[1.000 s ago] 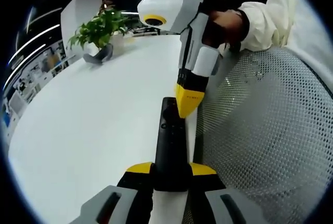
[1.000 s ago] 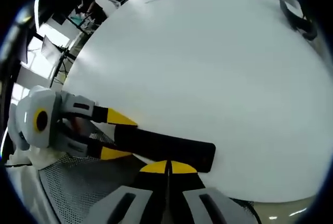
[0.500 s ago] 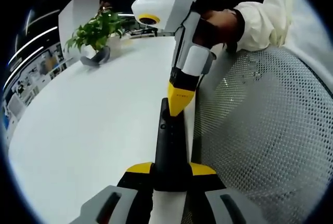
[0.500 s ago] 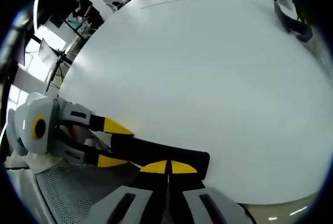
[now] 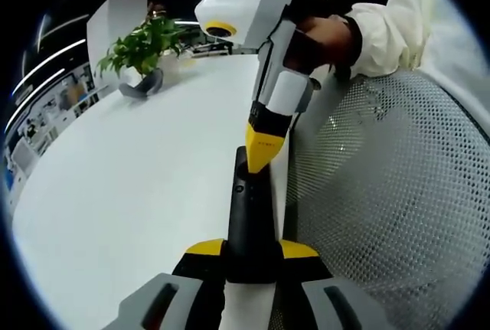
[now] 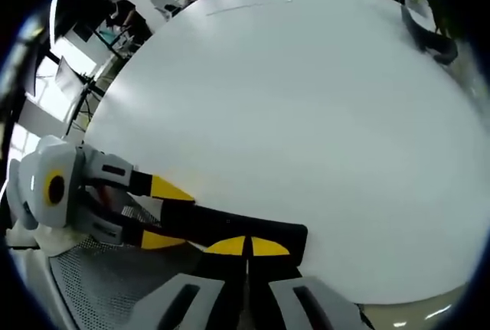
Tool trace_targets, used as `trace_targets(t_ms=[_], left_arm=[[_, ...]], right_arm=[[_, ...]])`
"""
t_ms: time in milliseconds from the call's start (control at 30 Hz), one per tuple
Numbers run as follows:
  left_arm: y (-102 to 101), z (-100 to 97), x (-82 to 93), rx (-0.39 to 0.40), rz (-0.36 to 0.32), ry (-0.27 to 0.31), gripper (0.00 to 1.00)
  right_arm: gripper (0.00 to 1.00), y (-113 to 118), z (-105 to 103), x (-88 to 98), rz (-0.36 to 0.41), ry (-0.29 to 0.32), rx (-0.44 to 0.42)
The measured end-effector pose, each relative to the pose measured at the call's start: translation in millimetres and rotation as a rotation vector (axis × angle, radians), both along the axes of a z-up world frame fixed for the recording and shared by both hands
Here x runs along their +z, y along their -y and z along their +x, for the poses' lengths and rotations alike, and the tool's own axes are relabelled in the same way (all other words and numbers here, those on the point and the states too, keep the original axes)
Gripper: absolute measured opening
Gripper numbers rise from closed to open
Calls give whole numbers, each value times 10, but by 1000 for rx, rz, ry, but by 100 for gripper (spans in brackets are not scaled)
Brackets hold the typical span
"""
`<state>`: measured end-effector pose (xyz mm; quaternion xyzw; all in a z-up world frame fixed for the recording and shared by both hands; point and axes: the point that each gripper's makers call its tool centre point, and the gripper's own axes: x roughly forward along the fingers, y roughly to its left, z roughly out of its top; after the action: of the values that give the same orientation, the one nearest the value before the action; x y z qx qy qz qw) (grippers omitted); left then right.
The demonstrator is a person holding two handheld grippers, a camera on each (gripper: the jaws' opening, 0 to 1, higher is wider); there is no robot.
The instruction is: Press the specified remote control buttons in sequence, fully releasing each button before pressing the next.
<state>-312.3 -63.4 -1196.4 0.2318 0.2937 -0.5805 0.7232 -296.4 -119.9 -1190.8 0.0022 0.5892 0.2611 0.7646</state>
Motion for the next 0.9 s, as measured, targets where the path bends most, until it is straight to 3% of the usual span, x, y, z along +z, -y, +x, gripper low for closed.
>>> trace_targets(t_ms=[500,900], left_arm=[[4,-9,2,-4,1,5,24],[43,-84,13,-39,-8,-1,24]], right_arm=[[0,16,3,24,102,-71,-89],[0,-147,-2,42,134,-27,-5]])
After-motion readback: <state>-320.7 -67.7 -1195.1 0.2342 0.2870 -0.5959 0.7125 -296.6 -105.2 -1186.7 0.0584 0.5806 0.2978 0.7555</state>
